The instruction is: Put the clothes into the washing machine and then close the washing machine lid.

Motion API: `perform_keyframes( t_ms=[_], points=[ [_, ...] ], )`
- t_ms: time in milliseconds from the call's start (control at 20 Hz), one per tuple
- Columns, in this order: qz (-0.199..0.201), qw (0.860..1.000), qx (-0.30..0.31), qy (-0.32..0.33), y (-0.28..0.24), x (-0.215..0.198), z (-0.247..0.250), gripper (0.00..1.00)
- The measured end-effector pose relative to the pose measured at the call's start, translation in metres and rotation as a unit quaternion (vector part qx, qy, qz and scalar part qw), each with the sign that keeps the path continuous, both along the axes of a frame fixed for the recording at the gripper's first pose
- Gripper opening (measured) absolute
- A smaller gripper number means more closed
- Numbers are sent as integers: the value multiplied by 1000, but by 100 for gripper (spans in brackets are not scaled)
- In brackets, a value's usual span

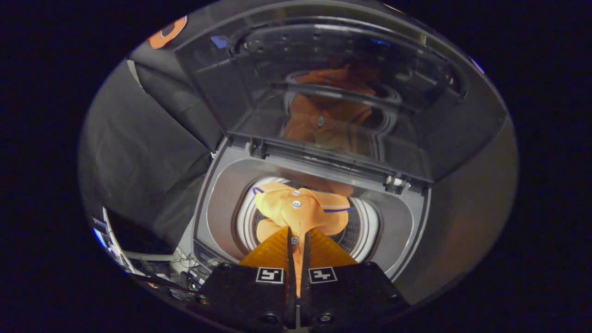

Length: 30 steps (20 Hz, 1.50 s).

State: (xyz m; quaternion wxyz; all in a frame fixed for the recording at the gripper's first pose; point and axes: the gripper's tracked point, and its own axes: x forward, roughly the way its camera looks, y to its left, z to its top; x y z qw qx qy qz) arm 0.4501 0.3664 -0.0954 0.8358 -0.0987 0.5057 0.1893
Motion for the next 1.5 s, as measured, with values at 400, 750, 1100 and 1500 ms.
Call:
perform_keyframes(
  t_ms=[400,750,1100,1500],
  points=[
    [-19,1000,-14,-12,1,10,-28,7],
    [-15,1000,-11,-24,3,9,-29,82],
    [-5,999,-18,-39,3,5,-20,81],
    [4,995,5,-98,20,29,61,81]
  ],
)
